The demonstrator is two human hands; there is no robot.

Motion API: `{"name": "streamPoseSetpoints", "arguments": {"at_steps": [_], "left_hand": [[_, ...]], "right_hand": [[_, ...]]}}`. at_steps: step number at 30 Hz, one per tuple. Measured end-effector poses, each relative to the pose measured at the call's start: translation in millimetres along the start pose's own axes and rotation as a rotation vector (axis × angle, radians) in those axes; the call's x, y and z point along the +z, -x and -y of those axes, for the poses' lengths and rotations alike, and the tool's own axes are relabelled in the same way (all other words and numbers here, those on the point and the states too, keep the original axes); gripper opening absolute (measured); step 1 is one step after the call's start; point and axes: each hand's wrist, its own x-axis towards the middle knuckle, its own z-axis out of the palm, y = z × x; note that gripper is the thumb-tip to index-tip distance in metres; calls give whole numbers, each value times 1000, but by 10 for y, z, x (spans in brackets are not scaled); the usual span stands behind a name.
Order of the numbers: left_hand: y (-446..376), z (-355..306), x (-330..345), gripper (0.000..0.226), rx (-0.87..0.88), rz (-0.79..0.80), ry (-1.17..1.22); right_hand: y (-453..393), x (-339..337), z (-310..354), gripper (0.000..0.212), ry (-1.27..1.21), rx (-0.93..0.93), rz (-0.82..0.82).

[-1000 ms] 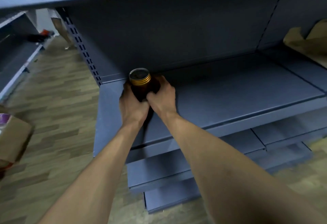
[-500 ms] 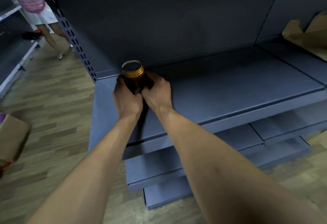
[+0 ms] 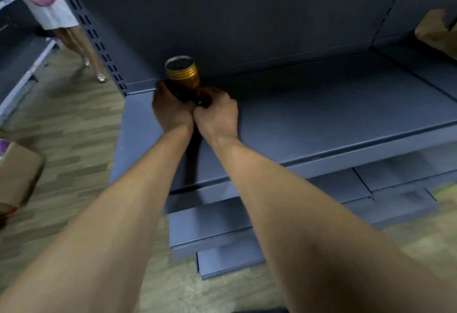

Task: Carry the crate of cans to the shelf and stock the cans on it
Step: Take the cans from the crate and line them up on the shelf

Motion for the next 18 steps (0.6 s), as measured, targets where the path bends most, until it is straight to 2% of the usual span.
{"name": "streamPoseSetpoints", "arguments": {"at_steps": [3, 11, 18], "left_hand": [[-1, -11, 62, 45, 0, -18, 7], [47, -181, 174, 55, -47, 25, 92], [-43, -139, 169, 54, -61, 41, 215]], "right_hand": [[6, -42, -13, 33, -20, 15, -7], [-17, -131, -109, 21, -87, 39, -70], [-47, -147, -65, 19, -157, 188, -106]]}}
